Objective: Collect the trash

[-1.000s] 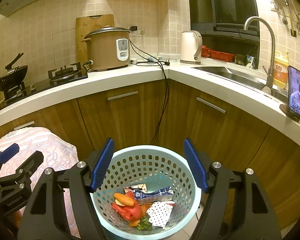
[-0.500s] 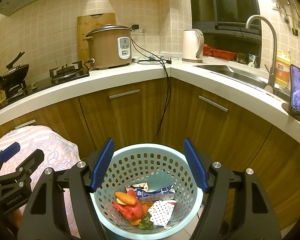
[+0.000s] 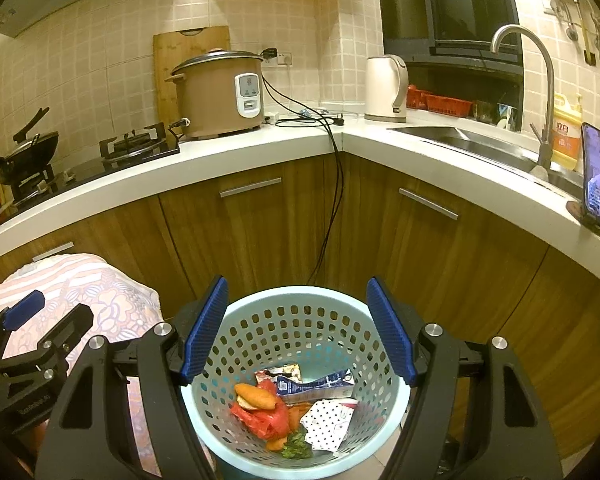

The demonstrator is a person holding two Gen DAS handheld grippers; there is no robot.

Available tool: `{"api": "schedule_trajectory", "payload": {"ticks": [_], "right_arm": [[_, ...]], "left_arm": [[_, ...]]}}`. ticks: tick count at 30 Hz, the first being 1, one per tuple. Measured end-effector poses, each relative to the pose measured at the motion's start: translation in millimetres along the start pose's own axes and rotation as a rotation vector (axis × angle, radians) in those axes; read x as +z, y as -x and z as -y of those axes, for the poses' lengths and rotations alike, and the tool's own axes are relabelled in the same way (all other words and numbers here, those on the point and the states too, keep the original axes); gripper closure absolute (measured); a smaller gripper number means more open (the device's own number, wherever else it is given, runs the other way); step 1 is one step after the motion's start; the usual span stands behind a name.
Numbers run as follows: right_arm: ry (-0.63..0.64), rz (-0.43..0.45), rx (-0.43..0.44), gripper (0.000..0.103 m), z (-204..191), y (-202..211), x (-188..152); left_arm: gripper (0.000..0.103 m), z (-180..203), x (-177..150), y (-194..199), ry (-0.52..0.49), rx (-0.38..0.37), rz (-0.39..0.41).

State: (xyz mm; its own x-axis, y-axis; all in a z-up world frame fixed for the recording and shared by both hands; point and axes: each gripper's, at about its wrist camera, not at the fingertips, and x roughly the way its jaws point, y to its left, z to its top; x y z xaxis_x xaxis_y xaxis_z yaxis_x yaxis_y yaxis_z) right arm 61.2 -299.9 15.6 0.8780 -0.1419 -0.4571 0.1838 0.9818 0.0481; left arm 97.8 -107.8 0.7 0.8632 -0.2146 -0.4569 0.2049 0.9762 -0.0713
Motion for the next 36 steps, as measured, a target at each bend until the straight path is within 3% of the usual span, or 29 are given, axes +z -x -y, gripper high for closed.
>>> {"api": "schedule_trajectory", "payload": {"ticks": [32,36], "right_arm": [[-0.017,-0.035,0.013,0.035,5.1,-16.9,-4.3],[-0.015,-0.033,0.017,0.035,5.1,-14.7,-4.4]], "left_arm": [[0.012,-0.2,-1.9,-5.4,-0.001,-0.002,-0.019],[0.012,3.5,0.2,4.5,-0.011,-0.008,0.021]]}}
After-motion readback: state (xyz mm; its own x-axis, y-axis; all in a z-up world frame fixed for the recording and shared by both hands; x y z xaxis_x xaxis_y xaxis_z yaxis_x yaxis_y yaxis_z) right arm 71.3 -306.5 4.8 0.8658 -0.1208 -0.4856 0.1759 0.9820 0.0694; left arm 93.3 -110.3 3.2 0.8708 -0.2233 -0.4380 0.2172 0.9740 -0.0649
